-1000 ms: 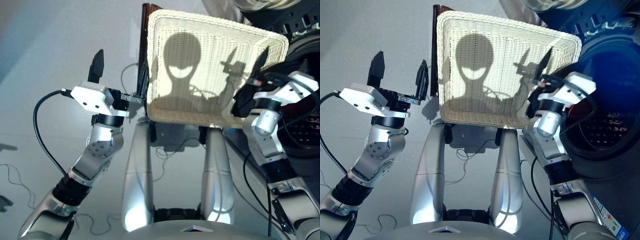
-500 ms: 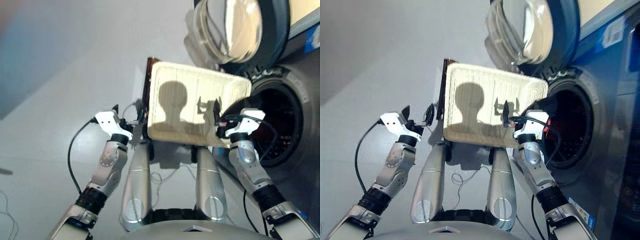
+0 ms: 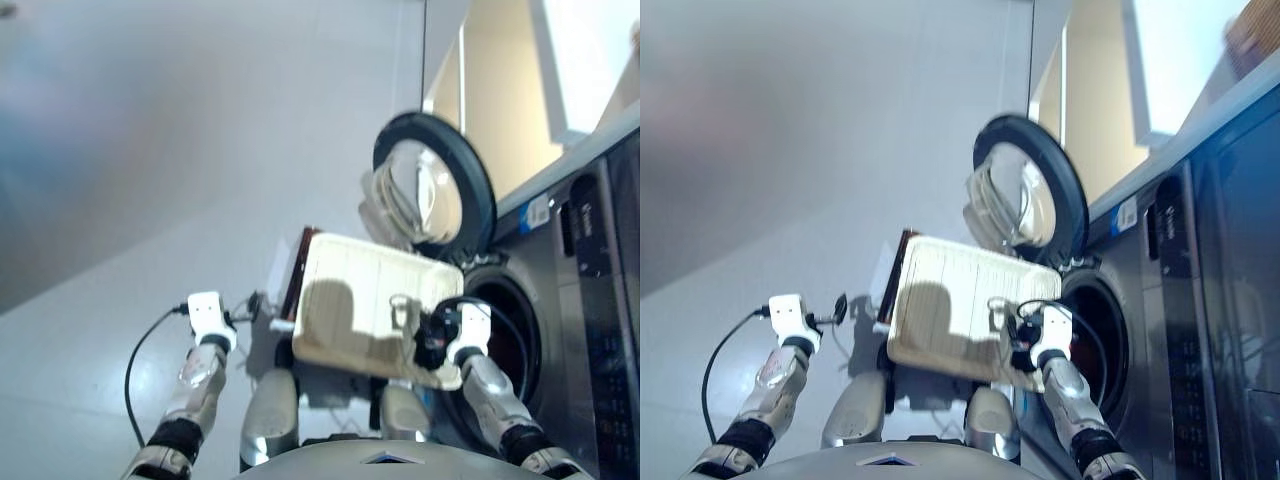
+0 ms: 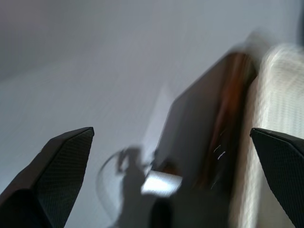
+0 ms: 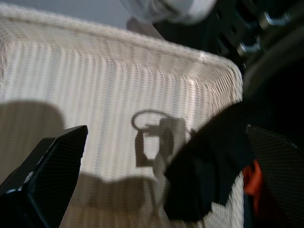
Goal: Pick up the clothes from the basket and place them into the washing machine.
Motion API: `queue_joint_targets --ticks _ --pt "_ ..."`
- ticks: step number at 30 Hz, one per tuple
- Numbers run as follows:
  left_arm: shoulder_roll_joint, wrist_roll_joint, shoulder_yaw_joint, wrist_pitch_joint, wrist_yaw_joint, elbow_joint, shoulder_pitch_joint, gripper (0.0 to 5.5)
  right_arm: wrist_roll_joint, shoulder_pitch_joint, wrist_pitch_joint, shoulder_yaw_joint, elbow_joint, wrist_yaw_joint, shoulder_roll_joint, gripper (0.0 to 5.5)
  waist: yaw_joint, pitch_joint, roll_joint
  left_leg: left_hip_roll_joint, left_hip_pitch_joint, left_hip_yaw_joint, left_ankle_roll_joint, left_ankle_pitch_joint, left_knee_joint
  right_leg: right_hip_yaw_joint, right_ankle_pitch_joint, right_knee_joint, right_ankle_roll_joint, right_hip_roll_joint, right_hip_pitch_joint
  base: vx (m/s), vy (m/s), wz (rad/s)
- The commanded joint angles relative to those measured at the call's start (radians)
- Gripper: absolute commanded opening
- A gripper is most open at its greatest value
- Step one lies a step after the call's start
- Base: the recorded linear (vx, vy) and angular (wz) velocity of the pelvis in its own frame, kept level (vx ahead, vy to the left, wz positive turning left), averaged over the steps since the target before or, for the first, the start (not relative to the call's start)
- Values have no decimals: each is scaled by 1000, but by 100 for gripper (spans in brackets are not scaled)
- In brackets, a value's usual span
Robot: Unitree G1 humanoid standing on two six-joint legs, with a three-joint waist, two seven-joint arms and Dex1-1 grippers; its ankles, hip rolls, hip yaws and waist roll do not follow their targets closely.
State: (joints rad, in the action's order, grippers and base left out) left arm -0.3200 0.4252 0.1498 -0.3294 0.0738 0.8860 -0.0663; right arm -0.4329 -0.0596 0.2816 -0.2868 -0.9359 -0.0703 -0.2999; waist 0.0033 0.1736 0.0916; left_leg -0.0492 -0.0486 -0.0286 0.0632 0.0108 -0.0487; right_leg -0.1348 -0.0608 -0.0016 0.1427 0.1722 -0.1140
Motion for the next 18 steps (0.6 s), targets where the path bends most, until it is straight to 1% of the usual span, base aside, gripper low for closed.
queue_joint_targets --ticks 1,4,8,10,12,13,14,18 --pt "32 -59 17 0 25 15 10 550 48 -1 -13 58 -10 -24 -28 550 22 -12 -58 22 105 62 -14 -3 82 5 65 62 16 -40 96 113 27 6" --pt "47 -107 -3 13 19 109 9 550 71 -6 -34 75 -99 -20 -1 550 23 -41 -57 22 132 67 -13 -11 115 0 74 34 19 -36 73 90 24 1" --pt "69 -130 -31 36 6 216 19 550 73 3 -60 95 -195 -19 30 550 22 -68 -57 21 139 71 -9 -17 136 -6 89 -1 23 -31 60 27 9 -3" --pt "79 -144 -49 54 -2 281 29 550 59 7 -69 112 -234 -15 45 550 20 -77 -56 18 145 80 -8 -14 136 -7 91 -14 23 -27 48 58 5 -44" --pt "88 -149 -55 65 1 312 32 550 62 14 -76 121 -262 -7 53 550 20 -80 -56 18 150 82 -7 -11 136 -6 94 -21 23 -25 38 31 4 -18" --pt "88 -150 -55 64 1 313 32 550 62 14 -76 121 -262 -7 53 550 20 -80 -56 18 151 82 -7 -11 136 -6 94 -21 23 -25 38 52 5 -28" --pt "93 -164 -63 75 1 346 37 550 53 14 -83 126 -269 -8 63 550 16 -83 -57 18 155 83 -7 -9 136 -7 94 -25 23 -24 31 55 1 -23" --pt "96 -176 -66 85 -1 366 42 550 30 16 -91 131 -275 -16 73 550 11 -86 -58 17 166 83 -7 -4 136 -5 88 -25 20 -26 23 30 1 -8"
